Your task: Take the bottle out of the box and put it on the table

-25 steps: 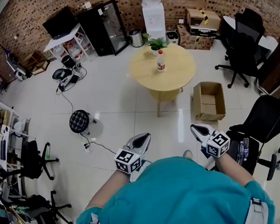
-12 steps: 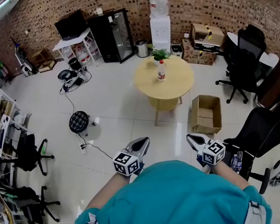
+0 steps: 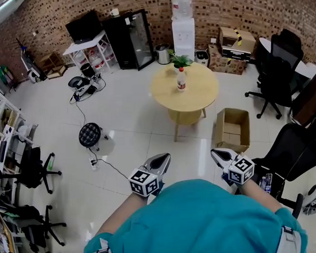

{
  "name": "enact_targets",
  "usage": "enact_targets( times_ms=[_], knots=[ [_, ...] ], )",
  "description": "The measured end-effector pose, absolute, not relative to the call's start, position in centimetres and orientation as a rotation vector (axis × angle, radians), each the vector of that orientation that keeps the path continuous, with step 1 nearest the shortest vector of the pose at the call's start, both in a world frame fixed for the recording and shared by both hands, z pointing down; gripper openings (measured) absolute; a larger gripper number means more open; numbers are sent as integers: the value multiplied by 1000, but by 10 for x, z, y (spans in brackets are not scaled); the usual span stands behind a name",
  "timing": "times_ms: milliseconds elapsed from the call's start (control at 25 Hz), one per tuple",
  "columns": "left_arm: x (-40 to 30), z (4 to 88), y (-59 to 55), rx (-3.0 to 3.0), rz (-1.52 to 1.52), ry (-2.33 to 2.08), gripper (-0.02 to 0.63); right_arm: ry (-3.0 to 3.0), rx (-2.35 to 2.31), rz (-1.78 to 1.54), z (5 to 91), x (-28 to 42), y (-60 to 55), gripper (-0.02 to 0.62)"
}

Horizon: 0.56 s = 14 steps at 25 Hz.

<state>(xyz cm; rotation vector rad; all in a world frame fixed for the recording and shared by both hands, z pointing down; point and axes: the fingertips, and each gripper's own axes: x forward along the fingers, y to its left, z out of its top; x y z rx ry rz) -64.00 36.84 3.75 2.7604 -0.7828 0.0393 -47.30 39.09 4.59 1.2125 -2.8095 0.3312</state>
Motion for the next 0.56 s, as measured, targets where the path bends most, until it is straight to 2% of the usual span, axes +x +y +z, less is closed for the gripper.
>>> enact_targets(
  times_ms=[560],
  knots=[
    [-666, 28, 362, 2765, 20, -783, 0, -2800, 1195, 290, 33, -497, 389, 0]
  ],
)
